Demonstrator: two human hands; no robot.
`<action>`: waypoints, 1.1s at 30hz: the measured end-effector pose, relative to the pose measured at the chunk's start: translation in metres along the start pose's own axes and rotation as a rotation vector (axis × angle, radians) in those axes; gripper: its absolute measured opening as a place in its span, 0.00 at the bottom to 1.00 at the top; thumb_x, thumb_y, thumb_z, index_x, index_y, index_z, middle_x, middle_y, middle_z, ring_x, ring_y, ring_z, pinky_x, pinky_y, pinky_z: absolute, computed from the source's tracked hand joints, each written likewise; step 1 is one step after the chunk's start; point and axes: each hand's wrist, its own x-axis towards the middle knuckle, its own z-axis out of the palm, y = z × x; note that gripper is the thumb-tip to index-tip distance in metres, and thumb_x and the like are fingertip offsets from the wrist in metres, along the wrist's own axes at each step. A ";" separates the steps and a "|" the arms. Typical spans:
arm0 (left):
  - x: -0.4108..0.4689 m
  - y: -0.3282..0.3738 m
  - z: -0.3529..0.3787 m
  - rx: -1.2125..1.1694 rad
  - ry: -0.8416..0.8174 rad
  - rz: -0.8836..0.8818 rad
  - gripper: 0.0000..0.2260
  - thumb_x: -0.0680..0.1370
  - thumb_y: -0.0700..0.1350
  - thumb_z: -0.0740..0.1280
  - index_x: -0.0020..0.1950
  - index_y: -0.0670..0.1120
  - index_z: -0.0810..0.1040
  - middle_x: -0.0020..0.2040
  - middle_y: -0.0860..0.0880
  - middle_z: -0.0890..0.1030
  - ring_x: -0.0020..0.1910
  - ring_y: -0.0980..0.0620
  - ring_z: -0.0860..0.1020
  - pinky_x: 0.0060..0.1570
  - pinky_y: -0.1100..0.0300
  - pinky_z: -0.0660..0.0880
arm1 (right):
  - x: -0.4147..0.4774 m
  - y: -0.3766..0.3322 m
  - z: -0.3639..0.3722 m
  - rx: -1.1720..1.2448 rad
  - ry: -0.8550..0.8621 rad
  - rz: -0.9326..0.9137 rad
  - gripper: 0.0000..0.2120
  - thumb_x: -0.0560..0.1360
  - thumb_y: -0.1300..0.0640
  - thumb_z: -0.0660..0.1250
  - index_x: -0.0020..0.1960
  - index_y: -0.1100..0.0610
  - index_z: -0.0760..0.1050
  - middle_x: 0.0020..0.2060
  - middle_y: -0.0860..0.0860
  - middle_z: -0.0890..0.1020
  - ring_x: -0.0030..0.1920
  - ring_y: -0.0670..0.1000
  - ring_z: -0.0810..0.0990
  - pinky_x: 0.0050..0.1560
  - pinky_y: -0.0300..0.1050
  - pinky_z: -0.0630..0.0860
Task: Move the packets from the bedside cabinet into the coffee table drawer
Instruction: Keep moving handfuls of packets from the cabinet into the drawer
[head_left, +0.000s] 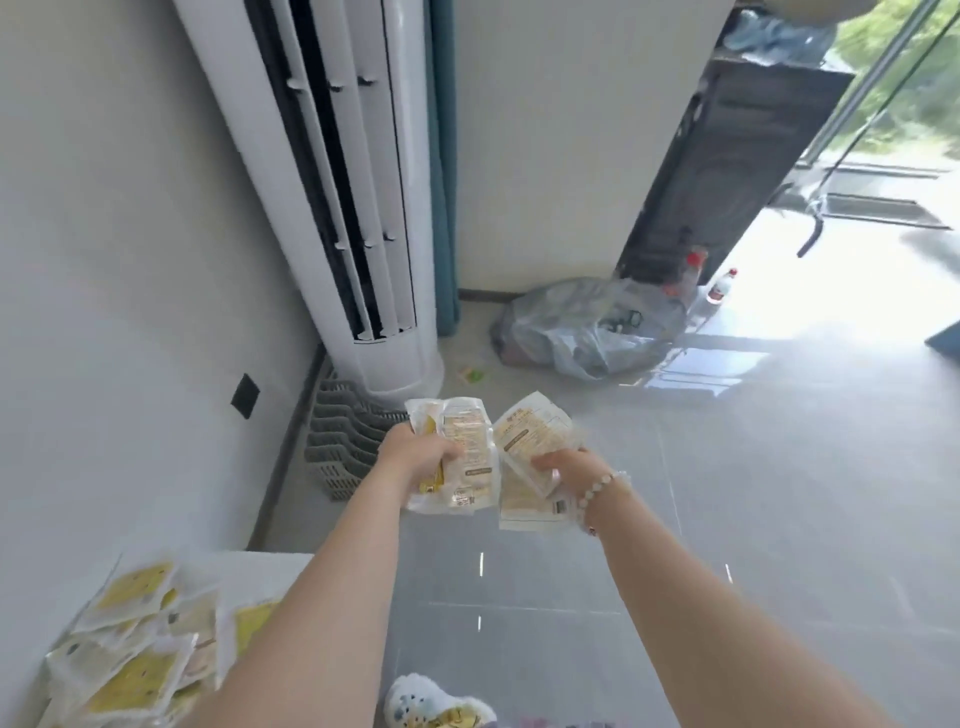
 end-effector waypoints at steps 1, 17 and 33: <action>-0.003 0.002 0.016 0.012 -0.015 0.005 0.18 0.68 0.39 0.73 0.57 0.41 0.78 0.53 0.44 0.82 0.51 0.44 0.81 0.56 0.48 0.77 | -0.004 0.004 -0.017 0.052 0.014 0.005 0.19 0.72 0.63 0.70 0.62 0.56 0.74 0.56 0.56 0.80 0.53 0.60 0.79 0.43 0.50 0.77; -0.105 0.037 0.305 0.309 -0.373 0.170 0.31 0.56 0.45 0.73 0.58 0.42 0.75 0.53 0.42 0.81 0.50 0.43 0.81 0.52 0.45 0.78 | -0.086 0.093 -0.304 0.480 0.286 -0.051 0.16 0.71 0.64 0.69 0.57 0.65 0.75 0.41 0.58 0.81 0.34 0.57 0.79 0.39 0.48 0.75; -0.228 -0.006 0.549 0.770 -0.735 0.301 0.10 0.61 0.42 0.71 0.41 0.47 0.78 0.51 0.40 0.83 0.49 0.40 0.82 0.52 0.40 0.78 | -0.161 0.245 -0.472 0.929 0.695 -0.016 0.18 0.72 0.64 0.69 0.61 0.68 0.74 0.55 0.59 0.80 0.32 0.54 0.78 0.33 0.44 0.74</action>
